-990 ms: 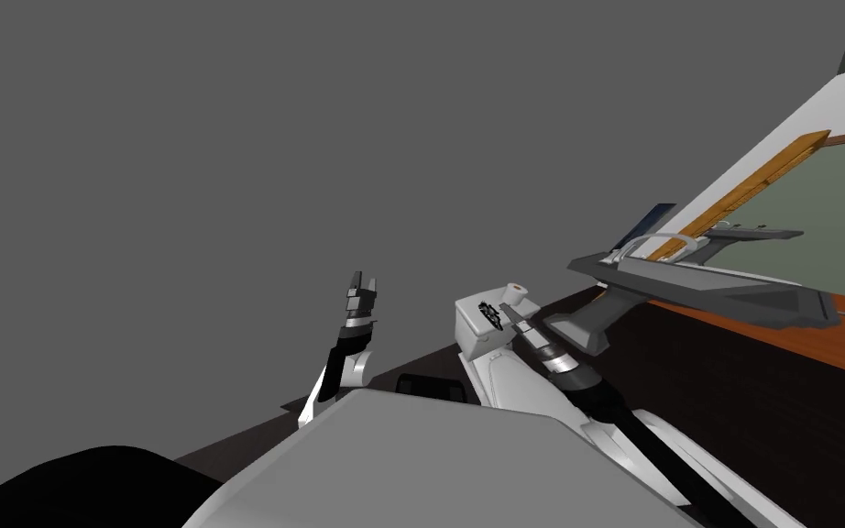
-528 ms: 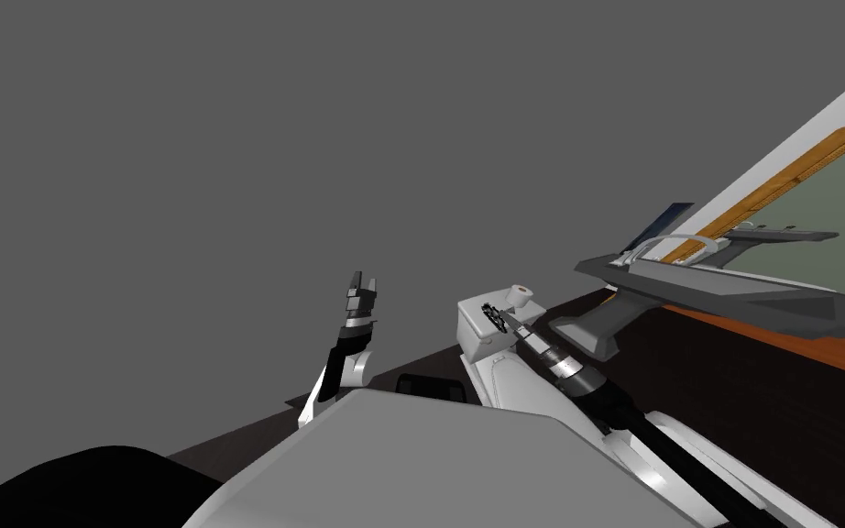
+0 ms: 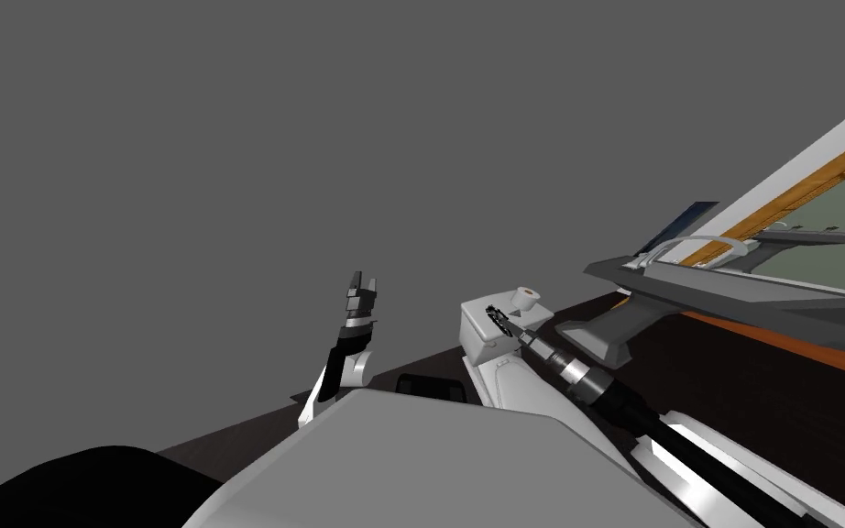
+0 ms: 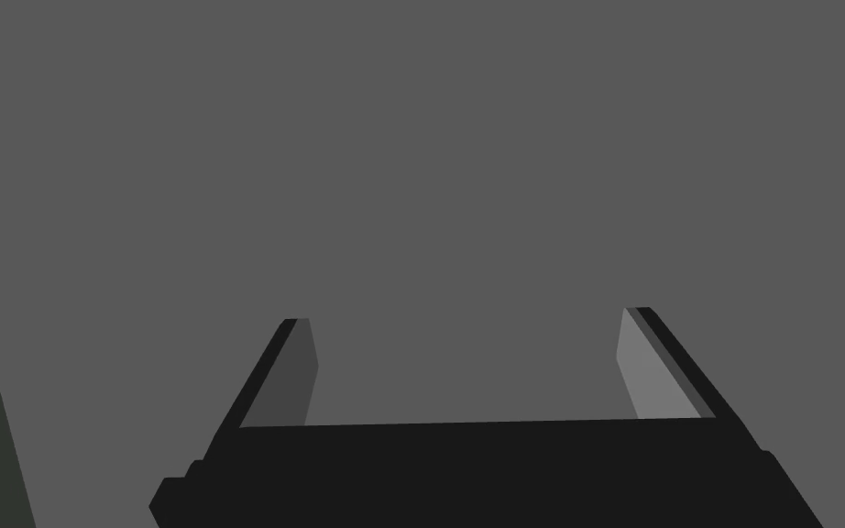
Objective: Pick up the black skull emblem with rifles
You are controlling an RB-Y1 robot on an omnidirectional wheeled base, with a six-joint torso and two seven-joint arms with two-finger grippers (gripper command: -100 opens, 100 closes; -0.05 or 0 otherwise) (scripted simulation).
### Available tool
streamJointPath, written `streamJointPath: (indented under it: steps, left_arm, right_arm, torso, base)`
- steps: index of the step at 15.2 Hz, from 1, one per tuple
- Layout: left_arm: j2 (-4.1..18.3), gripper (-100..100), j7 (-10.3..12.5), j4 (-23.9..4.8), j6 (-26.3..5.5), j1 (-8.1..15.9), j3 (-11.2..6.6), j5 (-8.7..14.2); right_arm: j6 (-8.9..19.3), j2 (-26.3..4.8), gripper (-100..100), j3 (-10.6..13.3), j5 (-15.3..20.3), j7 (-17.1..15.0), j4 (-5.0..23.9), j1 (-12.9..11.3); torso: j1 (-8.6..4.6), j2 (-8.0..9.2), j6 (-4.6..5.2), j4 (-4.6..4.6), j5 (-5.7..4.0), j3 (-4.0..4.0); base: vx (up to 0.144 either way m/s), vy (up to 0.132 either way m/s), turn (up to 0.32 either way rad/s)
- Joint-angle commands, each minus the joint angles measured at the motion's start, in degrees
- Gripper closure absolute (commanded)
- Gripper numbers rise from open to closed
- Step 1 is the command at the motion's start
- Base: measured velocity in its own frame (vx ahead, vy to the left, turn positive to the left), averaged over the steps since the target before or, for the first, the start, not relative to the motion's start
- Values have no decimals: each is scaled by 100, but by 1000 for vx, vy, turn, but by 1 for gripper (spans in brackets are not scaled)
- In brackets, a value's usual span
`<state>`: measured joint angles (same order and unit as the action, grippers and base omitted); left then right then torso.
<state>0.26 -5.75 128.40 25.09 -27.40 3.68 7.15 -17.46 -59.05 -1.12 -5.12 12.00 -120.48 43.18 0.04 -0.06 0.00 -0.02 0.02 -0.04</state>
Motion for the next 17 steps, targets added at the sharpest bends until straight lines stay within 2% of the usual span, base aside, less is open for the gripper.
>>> streamJointPath:
  steps: [1, 2, 3, 6, 7, 13, 14, 17]
  left_arm:
    - [0, 0, 0, 0, 0, 0, 0, 0]
    - [0, 0, 0, 0, 0, 0, 0, 0]
    - [0, 0, 0, 0, 0, 0, 0, 0]
    - [0, 0, 0, 0, 0, 0, 0, 0]
    - [0, 0, 0, 0, 0, 0, 0, 0]
    - [0, 0, 0, 0, 0, 0, 0, 0]
    - [0, 0, 0, 0, 0, 0, 0, 0]
    - [0, 0, 0, 0, 0, 0, 0, 0]
  right_arm:
    - [88, -286, -100, 7, -42, 36, 53, 44]
    - [88, -288, -100, 7, -42, 36, 53, 44]
    - [185, -489, -100, 3, -103, 76, 133, 122]
    - [280, -875, -100, -1, -164, 115, 212, 200]
    - [280, -904, -100, -1, -164, 115, 212, 200]
    - [556, -1773, -100, -13, -341, 230, 441, 423]
    - [556, -1778, -100, -13, -341, 230, 441, 423]
    - [729, -2221, -100, -20, -451, 302, 582, 563]
  torso:
    - [0, 0, 0, 0, 0, 0]
    - [0, 0, -1, 0, 0, 0]
    - [0, 1, 0, 0, -1, 0]
    - [1, -1, -2, 0, -1, -1]
    - [1, -2, -1, 0, 0, -1]
    - [4, -4, -2, -1, 1, -3]
    - [4, -4, -1, -1, 1, -2]
    - [2, -3, -1, -1, 0, -2]
  base:
    - [11, 12, 56]
    - [7, 8, 24]
    - [11, 13, 51]
    - [14, 14, 68]
    - [12, 8, 14]
    - [16, 17, 62]
    - [11, 10, 17]
    - [15, 14, 58]
